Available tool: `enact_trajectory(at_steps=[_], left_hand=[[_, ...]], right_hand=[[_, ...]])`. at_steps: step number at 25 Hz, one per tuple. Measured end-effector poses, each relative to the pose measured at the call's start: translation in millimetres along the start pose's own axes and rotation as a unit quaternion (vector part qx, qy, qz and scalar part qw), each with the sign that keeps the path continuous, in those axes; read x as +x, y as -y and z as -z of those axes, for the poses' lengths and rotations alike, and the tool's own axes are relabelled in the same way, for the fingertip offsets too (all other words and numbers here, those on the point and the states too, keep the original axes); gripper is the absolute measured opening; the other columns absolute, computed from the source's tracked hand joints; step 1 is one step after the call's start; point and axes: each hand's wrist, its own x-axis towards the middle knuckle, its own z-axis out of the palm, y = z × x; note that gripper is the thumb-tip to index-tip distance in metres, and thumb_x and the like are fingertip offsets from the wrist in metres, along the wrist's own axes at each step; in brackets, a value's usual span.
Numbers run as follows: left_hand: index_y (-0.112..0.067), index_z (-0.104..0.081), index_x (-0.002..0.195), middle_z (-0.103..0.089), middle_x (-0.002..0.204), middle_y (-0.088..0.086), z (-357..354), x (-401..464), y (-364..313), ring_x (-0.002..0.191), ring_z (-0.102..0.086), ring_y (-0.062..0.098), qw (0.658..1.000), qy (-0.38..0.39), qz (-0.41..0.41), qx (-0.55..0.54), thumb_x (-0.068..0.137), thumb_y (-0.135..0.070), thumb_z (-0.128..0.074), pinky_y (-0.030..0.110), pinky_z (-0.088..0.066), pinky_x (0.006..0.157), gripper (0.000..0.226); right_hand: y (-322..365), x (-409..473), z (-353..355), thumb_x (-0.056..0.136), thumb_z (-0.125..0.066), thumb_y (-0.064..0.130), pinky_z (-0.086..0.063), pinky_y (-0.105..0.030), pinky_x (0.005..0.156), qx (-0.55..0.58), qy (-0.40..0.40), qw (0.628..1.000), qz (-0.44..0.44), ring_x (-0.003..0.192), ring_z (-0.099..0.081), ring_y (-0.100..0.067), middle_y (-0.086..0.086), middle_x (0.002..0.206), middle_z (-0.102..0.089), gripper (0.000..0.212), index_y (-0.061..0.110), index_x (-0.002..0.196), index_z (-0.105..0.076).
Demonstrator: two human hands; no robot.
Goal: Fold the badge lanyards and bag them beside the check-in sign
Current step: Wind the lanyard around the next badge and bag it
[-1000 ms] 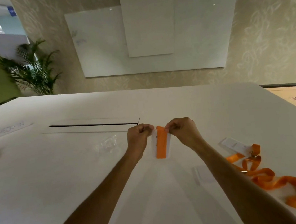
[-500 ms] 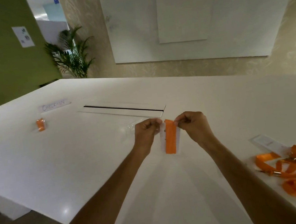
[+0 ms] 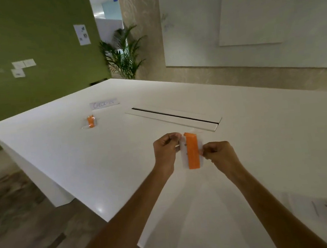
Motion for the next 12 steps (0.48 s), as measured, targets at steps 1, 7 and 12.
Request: enact_trajectory(at_steps=[1,7,12], left_hand=[[-0.004,-0.068,0.081,-0.066,0.081,0.012,9,3,-1,0.076,-0.065,0.021,1.0,-0.012,-0.003,-0.003,0.088,-0.002,-0.06,0.031,-0.057,0.068,0.011],[-0.007,-0.07,0.077,-0.07,0.072,0.003,69,37,-21,0.069,-0.068,0.016,0.998,-0.058,-0.032,0.016,0.086,-0.003,-0.063,0.025,-0.056,0.061,0.012],[-0.007,-0.07,0.081,-0.071,0.075,0.004,129,76,-44,0.072,-0.068,0.019,0.995,-0.07,-0.058,0.031,0.086,-0.004,-0.063,0.03,-0.059,0.067,0.008]], right_hand=[[3,5,-9,0.073,-0.073,0.002,-0.04,-0.009,0.053,0.0,0.003,1.0,0.008,0.047,-0.053,0.008,0.019,0.049,-0.062,0.026,0.026,0.065,-0.07],[24,38,-72,0.074,-0.073,0.001,-0.045,-0.013,0.065,-0.006,0.03,0.999,0.038,0.061,-0.061,0.005,0.02,0.062,-0.067,0.018,0.019,0.076,-0.077],[47,74,-139,0.075,-0.073,0.002,-0.047,-0.015,0.065,0.011,0.053,0.997,0.055,0.063,-0.063,0.006,0.022,0.06,-0.067,0.02,0.022,0.076,-0.076]])
